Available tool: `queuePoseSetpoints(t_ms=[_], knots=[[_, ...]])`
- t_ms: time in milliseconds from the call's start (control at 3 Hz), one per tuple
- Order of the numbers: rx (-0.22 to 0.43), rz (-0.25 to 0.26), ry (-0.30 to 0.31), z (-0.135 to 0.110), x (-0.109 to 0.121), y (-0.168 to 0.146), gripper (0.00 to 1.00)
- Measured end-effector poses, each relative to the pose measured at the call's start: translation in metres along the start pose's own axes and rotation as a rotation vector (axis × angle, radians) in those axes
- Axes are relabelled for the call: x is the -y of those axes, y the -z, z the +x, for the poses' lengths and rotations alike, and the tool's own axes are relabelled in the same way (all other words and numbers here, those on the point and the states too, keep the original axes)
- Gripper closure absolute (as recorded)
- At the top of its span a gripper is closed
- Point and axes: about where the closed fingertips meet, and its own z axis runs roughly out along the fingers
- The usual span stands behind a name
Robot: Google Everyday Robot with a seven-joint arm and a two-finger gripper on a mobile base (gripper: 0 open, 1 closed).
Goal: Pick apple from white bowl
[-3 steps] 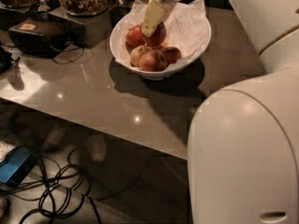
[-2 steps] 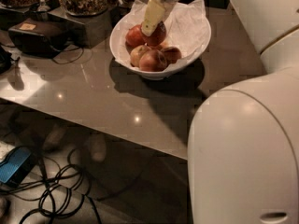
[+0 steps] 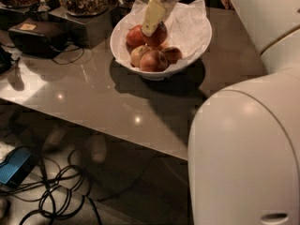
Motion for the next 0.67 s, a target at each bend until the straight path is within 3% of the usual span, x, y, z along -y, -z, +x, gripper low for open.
queuePoseSetpoints(t_ms=[667], knots=[[0.000, 0.000, 0.000, 0.0000, 0.0000, 0.0000, 0.12]])
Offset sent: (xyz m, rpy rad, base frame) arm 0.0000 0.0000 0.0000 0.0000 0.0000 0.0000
